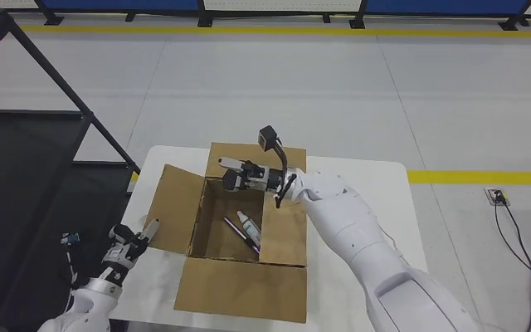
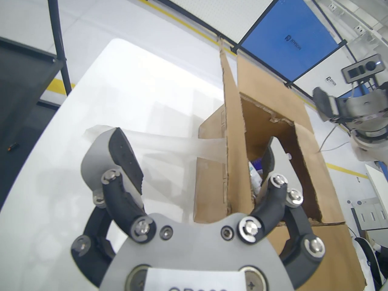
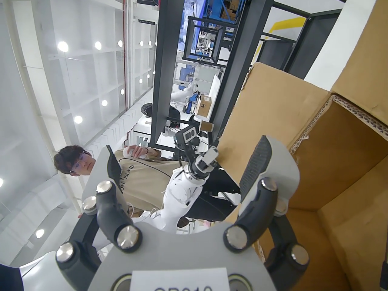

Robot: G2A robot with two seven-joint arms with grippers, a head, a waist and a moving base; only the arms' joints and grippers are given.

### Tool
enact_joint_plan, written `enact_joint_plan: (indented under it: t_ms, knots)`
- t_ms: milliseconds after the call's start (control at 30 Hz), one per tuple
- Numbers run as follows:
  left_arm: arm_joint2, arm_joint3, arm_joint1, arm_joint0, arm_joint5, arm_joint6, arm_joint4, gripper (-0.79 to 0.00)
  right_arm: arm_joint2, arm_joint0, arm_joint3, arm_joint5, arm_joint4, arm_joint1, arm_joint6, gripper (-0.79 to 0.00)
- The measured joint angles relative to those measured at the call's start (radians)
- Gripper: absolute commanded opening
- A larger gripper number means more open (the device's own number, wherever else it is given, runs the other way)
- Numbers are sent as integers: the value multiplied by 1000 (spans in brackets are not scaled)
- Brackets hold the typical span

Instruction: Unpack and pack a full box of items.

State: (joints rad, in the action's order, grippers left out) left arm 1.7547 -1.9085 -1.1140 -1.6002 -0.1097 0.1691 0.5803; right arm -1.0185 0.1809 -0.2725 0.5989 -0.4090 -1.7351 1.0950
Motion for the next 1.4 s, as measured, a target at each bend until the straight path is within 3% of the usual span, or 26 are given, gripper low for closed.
enact_joint_plan:
  t_ms: [267,467,600,767,1033,1133,1400]
  knots:
    - [45,-193,-4,-81,-62,-36,-23,0,-31,22,-24,87,19,33,-18,0]
    - [-23,-257,-3,-62,-95,75,-35,0,-81,73,-84,151,9,84,-24,0]
    - [-122,-236,-4,7,-80,154,-14,0,-117,136,-174,179,34,132,-52,0]
    - [-278,-135,-12,147,-43,228,36,0,-198,248,-306,216,75,209,-90,0]
    - [-441,-9,-31,304,24,368,-80,0,-379,496,-596,184,119,309,-128,0]
    - [-445,-5,-31,308,25,395,-91,0,-401,545,-672,146,168,320,-166,0]
    - [-444,-6,-31,306,24,374,-85,0,-400,541,-663,149,164,319,-162,0]
